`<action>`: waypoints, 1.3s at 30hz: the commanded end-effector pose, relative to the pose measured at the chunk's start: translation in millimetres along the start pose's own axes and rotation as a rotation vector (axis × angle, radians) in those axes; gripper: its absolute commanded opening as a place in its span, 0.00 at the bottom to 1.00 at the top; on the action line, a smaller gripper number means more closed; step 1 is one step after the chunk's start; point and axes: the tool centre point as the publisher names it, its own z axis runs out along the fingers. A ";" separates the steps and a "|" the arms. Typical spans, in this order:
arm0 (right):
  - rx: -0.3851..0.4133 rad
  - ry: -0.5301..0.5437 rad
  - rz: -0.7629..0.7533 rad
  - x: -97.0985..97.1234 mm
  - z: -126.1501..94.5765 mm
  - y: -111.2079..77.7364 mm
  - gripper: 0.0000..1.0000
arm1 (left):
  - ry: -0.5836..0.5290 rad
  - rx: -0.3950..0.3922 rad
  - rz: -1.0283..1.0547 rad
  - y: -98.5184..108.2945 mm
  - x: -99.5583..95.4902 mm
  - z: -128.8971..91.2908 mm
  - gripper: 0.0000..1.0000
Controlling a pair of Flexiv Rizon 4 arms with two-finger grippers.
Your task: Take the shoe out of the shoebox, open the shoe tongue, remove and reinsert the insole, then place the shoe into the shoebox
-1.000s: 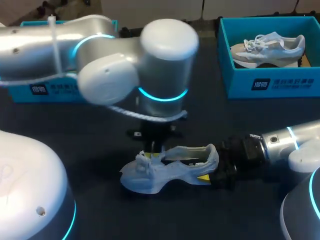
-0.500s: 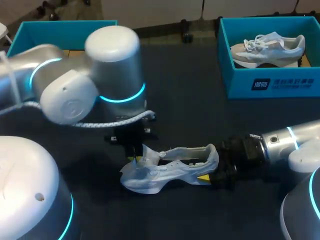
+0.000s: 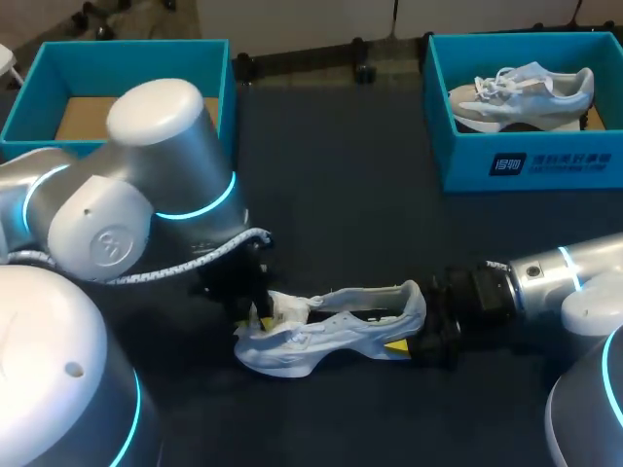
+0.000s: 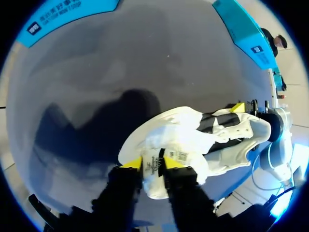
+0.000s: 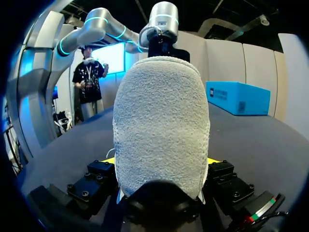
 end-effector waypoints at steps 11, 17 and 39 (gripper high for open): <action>0.003 0.000 0.000 0.5 1.3 0.2 0.00 | 0.115 0.152 0.042 6.7 -4.5 -71.3 0.45; 0.003 0.000 0.000 0.5 1.3 0.2 0.00 | 0.119 0.180 0.129 1.1 22.3 -105.7 0.45; 0.003 0.000 0.000 0.5 1.3 0.2 0.00 | 0.038 0.065 0.861 1.5 108.2 -146.7 0.00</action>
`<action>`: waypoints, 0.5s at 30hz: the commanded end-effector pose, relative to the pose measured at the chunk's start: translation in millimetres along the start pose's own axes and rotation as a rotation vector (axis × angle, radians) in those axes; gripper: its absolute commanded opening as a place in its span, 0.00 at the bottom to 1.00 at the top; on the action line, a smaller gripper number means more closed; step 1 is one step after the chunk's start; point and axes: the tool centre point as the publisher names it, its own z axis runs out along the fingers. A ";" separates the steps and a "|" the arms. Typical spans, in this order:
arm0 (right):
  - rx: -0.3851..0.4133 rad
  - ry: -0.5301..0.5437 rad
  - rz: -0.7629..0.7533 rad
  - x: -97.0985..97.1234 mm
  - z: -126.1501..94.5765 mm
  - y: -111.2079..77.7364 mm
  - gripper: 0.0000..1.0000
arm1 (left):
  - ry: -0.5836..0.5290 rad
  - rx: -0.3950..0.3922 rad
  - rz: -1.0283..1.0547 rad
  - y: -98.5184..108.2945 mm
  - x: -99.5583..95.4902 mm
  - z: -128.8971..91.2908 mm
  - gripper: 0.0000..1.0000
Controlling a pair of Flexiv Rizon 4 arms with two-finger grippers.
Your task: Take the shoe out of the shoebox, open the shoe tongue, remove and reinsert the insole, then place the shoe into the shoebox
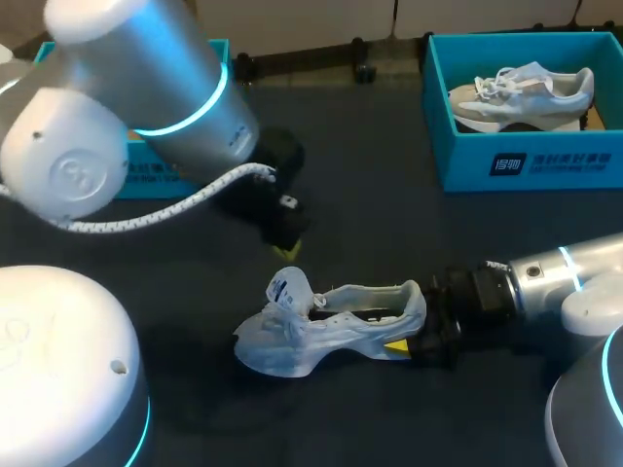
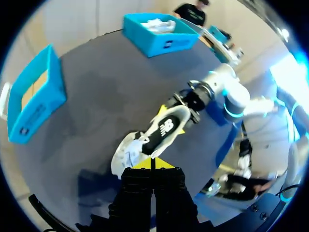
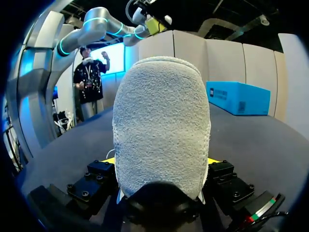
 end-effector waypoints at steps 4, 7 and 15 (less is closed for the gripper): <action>0.003 0.000 0.000 0.4 1.3 0.3 0.00 | 0.082 -0.247 0.370 -27.2 20.8 8.5 0.00; 0.003 0.000 0.000 0.4 1.3 0.3 0.00 | 0.088 -0.266 0.380 -30.1 22.0 9.2 0.00; 0.003 0.000 0.000 0.4 1.3 0.3 0.00 | 0.088 -0.266 0.380 -30.1 22.0 9.2 0.00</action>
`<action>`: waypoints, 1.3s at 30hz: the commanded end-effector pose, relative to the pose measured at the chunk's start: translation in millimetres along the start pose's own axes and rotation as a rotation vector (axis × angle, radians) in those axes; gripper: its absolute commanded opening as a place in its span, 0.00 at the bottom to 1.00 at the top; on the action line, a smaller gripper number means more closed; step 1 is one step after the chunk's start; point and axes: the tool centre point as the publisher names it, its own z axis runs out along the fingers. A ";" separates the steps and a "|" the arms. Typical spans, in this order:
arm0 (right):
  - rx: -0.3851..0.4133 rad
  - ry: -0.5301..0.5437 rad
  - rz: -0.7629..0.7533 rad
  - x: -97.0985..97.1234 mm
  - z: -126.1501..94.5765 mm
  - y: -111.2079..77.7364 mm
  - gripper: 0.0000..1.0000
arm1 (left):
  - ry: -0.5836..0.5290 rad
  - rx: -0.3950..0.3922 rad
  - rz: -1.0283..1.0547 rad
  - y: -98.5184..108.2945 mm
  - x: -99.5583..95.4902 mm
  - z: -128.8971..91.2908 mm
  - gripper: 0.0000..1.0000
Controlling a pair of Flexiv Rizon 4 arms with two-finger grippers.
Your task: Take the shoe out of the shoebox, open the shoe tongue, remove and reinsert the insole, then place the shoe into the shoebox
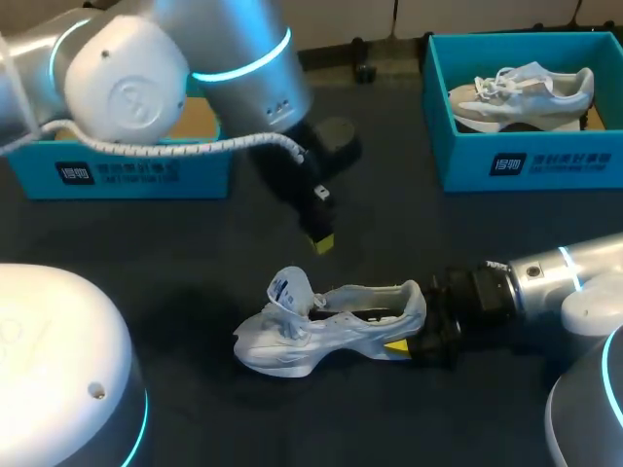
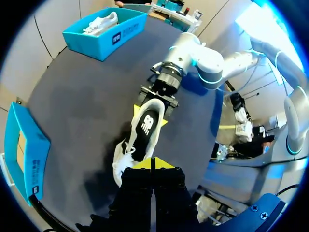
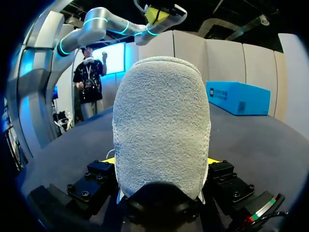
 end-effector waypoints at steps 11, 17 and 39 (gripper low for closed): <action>0.003 0.000 0.000 0.4 1.4 0.3 0.00 | -0.134 -0.150 0.280 -12.2 9.1 55.8 0.00; 0.003 0.000 0.000 0.4 1.4 0.3 0.00 | -0.059 -0.185 0.367 -20.9 1.9 75.0 0.00; 0.003 0.000 0.000 0.4 1.4 0.3 0.00 | -0.066 -0.215 0.376 -37.3 -20.4 138.0 0.00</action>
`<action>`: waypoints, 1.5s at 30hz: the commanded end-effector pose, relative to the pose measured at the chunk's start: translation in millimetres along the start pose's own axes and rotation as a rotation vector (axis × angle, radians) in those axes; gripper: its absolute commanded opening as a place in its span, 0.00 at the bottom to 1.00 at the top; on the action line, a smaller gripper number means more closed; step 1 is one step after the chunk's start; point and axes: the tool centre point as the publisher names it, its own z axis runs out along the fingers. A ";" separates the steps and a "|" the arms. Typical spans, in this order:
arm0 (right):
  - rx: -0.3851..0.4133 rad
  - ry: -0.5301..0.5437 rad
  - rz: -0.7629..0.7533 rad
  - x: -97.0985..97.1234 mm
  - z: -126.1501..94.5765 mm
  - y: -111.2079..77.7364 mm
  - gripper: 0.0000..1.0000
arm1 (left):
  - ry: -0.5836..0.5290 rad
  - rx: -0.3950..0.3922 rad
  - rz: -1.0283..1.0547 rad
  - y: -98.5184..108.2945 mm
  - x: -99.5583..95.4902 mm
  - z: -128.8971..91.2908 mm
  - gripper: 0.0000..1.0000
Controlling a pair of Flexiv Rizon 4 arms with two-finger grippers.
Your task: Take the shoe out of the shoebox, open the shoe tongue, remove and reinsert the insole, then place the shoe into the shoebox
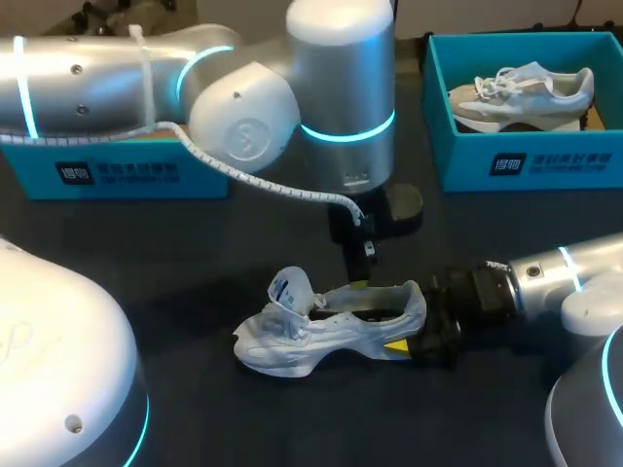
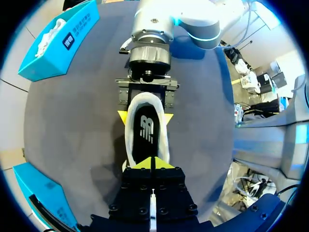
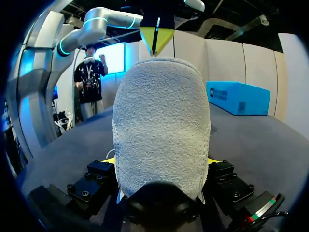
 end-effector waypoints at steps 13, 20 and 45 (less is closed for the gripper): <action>0.003 0.000 0.000 0.4 1.4 0.4 0.00 | 0.005 -0.056 0.024 -14.3 -4.6 66.9 0.00; 0.003 0.000 0.000 0.4 1.4 0.4 0.00 | 0.027 -0.057 0.016 -1.7 -3.1 74.4 0.00; 0.003 0.000 0.000 0.4 1.4 0.4 0.00 | 0.061 -0.082 0.046 21.6 12.0 94.5 0.33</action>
